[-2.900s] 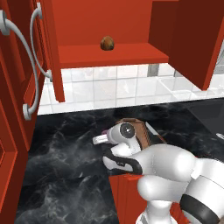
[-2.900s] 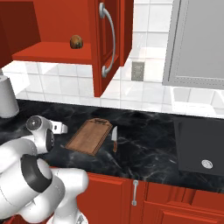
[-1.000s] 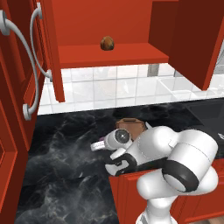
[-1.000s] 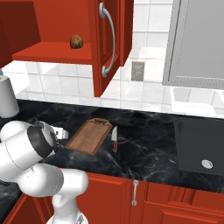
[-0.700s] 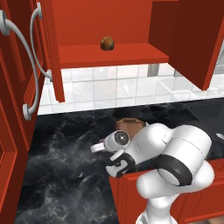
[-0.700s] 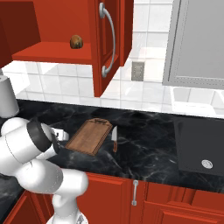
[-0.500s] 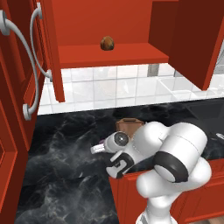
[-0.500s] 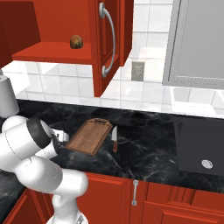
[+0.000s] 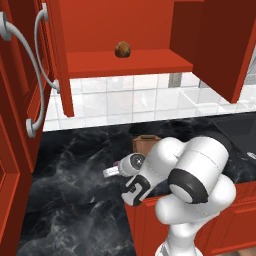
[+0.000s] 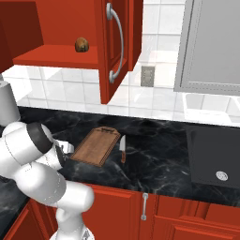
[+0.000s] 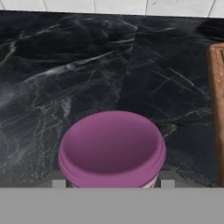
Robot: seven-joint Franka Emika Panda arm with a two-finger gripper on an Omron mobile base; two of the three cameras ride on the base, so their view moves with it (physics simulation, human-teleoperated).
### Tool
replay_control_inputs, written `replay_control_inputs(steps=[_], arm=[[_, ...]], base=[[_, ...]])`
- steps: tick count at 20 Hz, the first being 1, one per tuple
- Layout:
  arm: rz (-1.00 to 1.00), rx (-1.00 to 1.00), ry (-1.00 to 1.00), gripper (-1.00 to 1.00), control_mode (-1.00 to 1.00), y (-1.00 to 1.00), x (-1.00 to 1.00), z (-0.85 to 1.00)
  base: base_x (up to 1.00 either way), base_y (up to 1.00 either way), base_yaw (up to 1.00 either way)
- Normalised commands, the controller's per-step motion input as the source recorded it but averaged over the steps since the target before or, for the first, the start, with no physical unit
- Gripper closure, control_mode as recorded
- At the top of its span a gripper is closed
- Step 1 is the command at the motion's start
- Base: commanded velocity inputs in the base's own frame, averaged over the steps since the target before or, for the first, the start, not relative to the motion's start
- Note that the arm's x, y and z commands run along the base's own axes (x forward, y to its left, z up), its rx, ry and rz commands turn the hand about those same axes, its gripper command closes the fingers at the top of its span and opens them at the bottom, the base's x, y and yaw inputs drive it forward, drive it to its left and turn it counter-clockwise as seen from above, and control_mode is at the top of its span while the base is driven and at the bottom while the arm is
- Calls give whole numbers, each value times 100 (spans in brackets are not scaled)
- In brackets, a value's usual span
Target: Pick the bread, place it on the cutting board, pick the jam, place it on the counter, and close the cabinet.
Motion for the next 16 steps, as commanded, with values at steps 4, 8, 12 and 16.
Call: replay_control_inputs(steps=[4, 8, 12, 16], arm=[[0, 0, 0, 100, -100, 0, 0, -16], [0, 0, 0, 100, -100, 0, 0, -21], [0, 0, 0, 100, -100, 0, 0, -14], [0, 0, 0, -100, -100, 0, 0, 0]], base=[[0, 0, 0], [0, 0, 0], [0, 0, 0], [0, 0, 0]])
